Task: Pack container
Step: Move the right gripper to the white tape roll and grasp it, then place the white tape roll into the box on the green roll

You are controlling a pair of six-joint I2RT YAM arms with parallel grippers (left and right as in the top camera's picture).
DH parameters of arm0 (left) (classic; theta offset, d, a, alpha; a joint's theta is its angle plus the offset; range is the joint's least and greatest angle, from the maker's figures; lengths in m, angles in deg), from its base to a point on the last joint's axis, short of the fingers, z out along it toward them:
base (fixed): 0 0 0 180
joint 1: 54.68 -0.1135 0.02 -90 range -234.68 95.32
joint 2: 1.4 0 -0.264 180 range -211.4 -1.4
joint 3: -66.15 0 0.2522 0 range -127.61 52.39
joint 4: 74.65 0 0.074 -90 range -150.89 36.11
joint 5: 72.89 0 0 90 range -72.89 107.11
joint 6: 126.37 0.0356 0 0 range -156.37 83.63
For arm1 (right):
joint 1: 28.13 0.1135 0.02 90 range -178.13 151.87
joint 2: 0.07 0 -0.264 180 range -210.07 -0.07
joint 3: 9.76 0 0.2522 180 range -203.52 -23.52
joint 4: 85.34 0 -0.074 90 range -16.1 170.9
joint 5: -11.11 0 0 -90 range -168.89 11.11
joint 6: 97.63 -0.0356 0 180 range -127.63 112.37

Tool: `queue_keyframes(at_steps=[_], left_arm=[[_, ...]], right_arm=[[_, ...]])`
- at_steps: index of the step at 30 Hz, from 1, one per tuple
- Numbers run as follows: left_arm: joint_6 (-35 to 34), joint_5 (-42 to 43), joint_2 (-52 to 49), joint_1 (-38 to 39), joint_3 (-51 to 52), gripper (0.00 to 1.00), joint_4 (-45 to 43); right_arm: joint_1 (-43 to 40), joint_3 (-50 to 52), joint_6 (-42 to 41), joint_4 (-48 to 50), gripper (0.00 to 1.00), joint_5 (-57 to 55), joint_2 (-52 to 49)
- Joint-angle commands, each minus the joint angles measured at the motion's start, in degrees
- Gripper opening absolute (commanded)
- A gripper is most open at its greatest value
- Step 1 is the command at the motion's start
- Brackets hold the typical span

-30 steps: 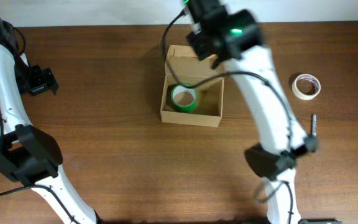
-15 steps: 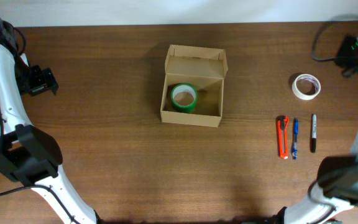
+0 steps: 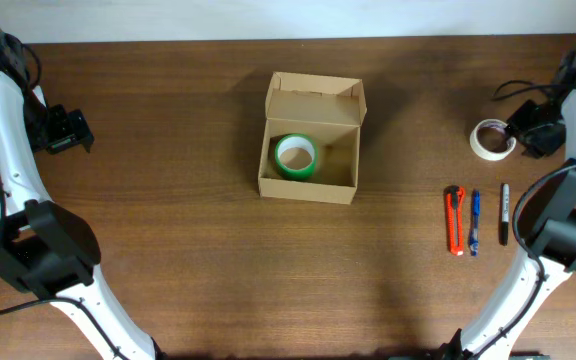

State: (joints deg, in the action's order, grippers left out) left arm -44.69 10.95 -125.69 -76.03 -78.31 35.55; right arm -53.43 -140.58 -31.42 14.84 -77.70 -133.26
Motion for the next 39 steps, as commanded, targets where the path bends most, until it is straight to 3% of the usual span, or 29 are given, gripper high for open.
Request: queue_keyframes(at_steps=[1, 12, 14, 16, 20, 25, 30, 35, 39], left_arm=[[0.92, 0.39, -0.26, -0.20, 0.22, 1.00, 0.02], [0.92, 0.39, -0.26, -0.20, 0.22, 1.00, 0.02], [0.92, 0.39, -0.26, -0.20, 0.22, 1.00, 0.02], [0.92, 0.39, -0.26, -0.20, 0.22, 1.00, 0.02], [0.92, 0.39, -0.26, -0.20, 0.22, 1.00, 0.02], [0.92, 0.39, -0.26, -0.20, 0.22, 1.00, 0.02], [0.92, 0.39, -0.26, -0.20, 0.22, 1.00, 0.02], [0.92, 0.39, -0.26, -0.20, 0.22, 1.00, 0.02], [0.92, 0.39, -0.26, -0.20, 0.22, 1.00, 0.02]], right_arm=[[0.09, 0.17, -2.43, 0.94, 0.42, 1.62, -2.36], [0.15, 0.17, -2.69, 1.88, 0.42, 1.16, -6.86], [0.22, 0.17, -2.69, 1.86, 0.32, 1.16, -7.06], [0.26, 0.17, -2.69, 1.88, 0.07, 1.16, -7.06], [0.28, -0.20, -1.75, -0.20, 0.04, 1.46, -6.86], [2.49, -1.99, 12.26, -3.45, 0.04, 3.15, -3.02], [8.44, -9.90, 24.68, -8.81, 0.04, 3.10, 9.07], [19.85, -21.49, 33.46, -12.98, 0.04, 2.67, 21.73], [33.48, -27.65, 39.17, -19.19, 0.04, 0.72, 26.62]])
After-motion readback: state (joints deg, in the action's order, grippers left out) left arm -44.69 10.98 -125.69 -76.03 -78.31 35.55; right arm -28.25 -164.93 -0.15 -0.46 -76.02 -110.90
